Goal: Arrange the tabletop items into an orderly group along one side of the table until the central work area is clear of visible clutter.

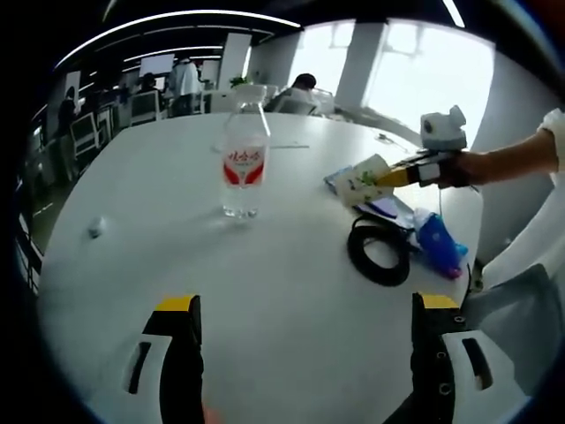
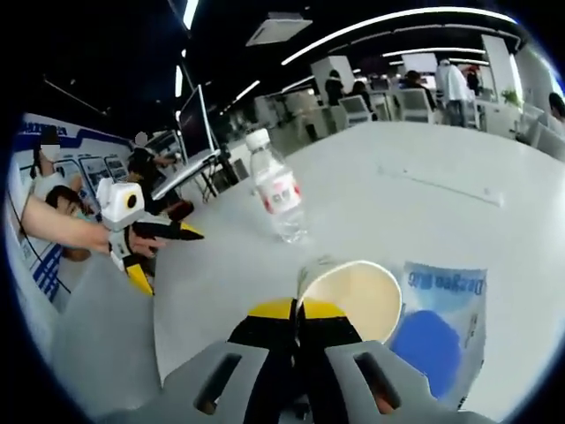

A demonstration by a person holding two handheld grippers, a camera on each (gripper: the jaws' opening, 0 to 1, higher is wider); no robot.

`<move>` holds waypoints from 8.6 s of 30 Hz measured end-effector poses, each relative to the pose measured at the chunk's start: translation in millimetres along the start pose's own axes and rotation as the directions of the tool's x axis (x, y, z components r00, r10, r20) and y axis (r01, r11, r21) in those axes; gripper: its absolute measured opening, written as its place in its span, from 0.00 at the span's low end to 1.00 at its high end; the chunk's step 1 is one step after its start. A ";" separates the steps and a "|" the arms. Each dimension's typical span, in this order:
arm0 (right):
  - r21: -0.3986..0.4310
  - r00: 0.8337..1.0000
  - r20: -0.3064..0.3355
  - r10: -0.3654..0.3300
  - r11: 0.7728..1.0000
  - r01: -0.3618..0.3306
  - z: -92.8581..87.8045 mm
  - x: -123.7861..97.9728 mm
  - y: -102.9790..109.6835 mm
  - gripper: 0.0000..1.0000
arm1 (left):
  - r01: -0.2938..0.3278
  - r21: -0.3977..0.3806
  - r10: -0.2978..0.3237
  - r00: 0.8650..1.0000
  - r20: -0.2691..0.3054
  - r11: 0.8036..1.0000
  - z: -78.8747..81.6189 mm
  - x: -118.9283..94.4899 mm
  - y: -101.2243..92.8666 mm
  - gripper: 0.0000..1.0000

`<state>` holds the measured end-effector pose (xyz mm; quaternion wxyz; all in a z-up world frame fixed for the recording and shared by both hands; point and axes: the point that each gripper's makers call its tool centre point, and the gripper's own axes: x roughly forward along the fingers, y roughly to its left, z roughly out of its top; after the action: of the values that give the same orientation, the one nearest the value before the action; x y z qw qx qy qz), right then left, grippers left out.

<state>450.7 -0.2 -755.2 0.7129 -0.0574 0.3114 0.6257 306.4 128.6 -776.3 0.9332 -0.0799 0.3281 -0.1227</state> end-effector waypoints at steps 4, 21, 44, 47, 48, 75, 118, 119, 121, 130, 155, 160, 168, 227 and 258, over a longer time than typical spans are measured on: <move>-0.030 1.000 -0.025 0.012 0.999 -0.013 6.0 2.7 -0.4 0.00 | -0.002 -0.005 0.002 1.000 0.003 1.000 -1.0 0.4 0.7 0.96; -0.127 0.986 -0.158 0.044 0.990 -0.065 17.1 26.7 -0.1 0.00 | -0.034 -0.040 0.034 0.999 0.012 0.999 -9.6 -10.5 14.9 0.95; -0.314 0.921 -0.386 0.045 0.933 -0.177 24.8 53.8 -7.6 0.00 | -0.016 -0.026 0.017 0.999 0.047 1.000 -0.5 -12.9 17.7 0.96; -0.318 0.914 -0.404 0.044 0.930 -0.186 25.6 56.8 -8.5 0.00 | -0.016 -0.028 0.018 0.998 0.053 0.999 0.0 -14.0 18.7 0.96; -0.328 0.910 -0.413 0.040 0.926 -0.190 25.1 57.5 -9.4 0.00 | -0.017 -0.030 0.018 0.998 0.054 0.999 -0.4 -14.4 18.9 0.96; -0.481 0.795 -0.606 -0.001 0.797 -0.366 24.9 80.3 -4.6 0.00 | -0.032 -0.091 0.038 0.997 0.066 0.995 -17.8 -17.6 27.4 0.96; -0.544 0.722 -0.689 -0.063 0.704 -0.457 22.1 96.3 -3.0 0.01 | -0.037 -0.133 0.047 0.996 0.072 0.990 -31.4 -18.9 32.8 0.96; -0.543 0.726 -0.685 -0.061 0.707 -0.453 23.8 97.3 -2.3 0.01 | -0.037 -0.134 0.047 0.996 0.072 0.990 -30.8 -19.0 32.8 0.96; -0.549 0.737 -0.673 -0.061 0.709 -0.443 26.7 99.8 -1.0 0.00 | -0.036 -0.133 0.047 0.996 0.075 0.990 -29.4 -19.1 33.5 0.96; -0.584 0.746 -0.664 -0.060 0.664 -0.466 24.1 103.4 5.3 0.00 | -0.041 -0.134 0.052 0.995 0.082 0.990 -27.0 -21.6 37.3 0.96; -0.584 0.764 -0.643 -0.044 0.673 -0.453 22.4 104.7 8.2 0.01 | -0.039 -0.128 0.049 0.996 0.075 0.991 -26.9 -23.0 37.3 0.95; -0.586 0.774 -0.632 -0.038 0.677 -0.445 23.9 105.7 10.4 0.05 | -0.036 -0.130 0.046 0.996 0.073 0.991 -27.8 -22.7 35.7 0.95; -0.594 0.786 -0.617 -0.033 0.676 -0.437 26.7 101.8 12.0 0.20 | -0.030 -0.127 0.040 0.996 0.077 0.991 -24.6 -21.3 33.1 0.96; -0.490 0.950 -0.295 -0.100 0.870 -0.060 40.4 3.6 -20.6 0.97 | 0.033 -0.017 -0.032 0.998 0.058 0.999 8.8 -4.0 -4.2 0.96; -0.378 0.952 -0.226 -0.207 0.919 0.110 -5.9 -78.5 -40.1 0.94 | 0.088 0.065 -0.090 0.996 0.022 0.994 19.8 2.5 -37.8 0.96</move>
<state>483.9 -78.6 -731.8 0.6914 -0.2947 0.2769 0.5987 314.0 93.1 -753.8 0.9329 -0.0659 0.3086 -0.1736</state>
